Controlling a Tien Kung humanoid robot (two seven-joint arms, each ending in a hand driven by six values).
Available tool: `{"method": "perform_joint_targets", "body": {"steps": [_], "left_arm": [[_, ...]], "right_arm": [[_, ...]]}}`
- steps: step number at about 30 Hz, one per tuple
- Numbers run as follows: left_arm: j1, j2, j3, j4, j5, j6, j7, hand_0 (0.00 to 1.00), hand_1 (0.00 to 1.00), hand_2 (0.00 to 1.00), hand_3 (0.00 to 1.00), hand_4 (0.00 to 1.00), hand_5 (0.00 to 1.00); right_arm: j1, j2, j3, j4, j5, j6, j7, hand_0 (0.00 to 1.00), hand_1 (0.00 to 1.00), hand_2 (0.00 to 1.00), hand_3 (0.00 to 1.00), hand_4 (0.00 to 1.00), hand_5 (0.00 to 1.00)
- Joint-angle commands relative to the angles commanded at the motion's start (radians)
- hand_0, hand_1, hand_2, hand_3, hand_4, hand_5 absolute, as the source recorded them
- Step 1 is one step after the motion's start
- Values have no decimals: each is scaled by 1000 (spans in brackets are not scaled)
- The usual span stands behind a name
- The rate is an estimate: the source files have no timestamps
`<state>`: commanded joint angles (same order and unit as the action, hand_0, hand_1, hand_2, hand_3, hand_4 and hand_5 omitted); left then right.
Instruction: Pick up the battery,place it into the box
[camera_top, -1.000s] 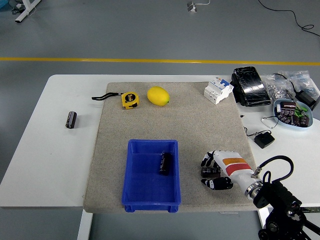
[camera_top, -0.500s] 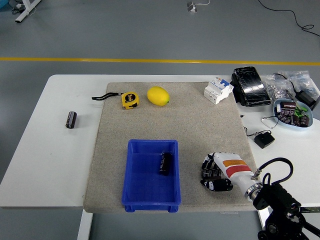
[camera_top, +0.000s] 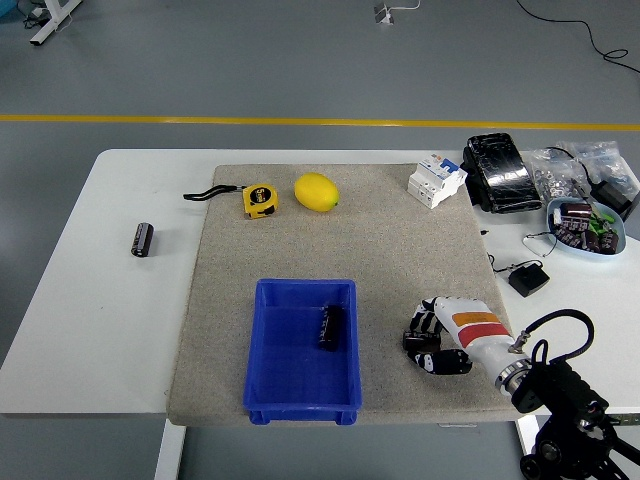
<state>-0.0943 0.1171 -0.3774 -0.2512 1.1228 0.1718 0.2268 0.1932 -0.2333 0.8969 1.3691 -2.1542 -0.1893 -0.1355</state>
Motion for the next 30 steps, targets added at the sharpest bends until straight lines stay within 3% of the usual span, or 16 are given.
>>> {"method": "perform_joint_targets", "body": {"steps": [30], "left_arm": [[-3,-1,2,0,0,-4,-2,694,668,710,621,640,649]], "right_arm": [[4,-4,6,6,0,-7,-5,231,354,430,464,844,131]]}}
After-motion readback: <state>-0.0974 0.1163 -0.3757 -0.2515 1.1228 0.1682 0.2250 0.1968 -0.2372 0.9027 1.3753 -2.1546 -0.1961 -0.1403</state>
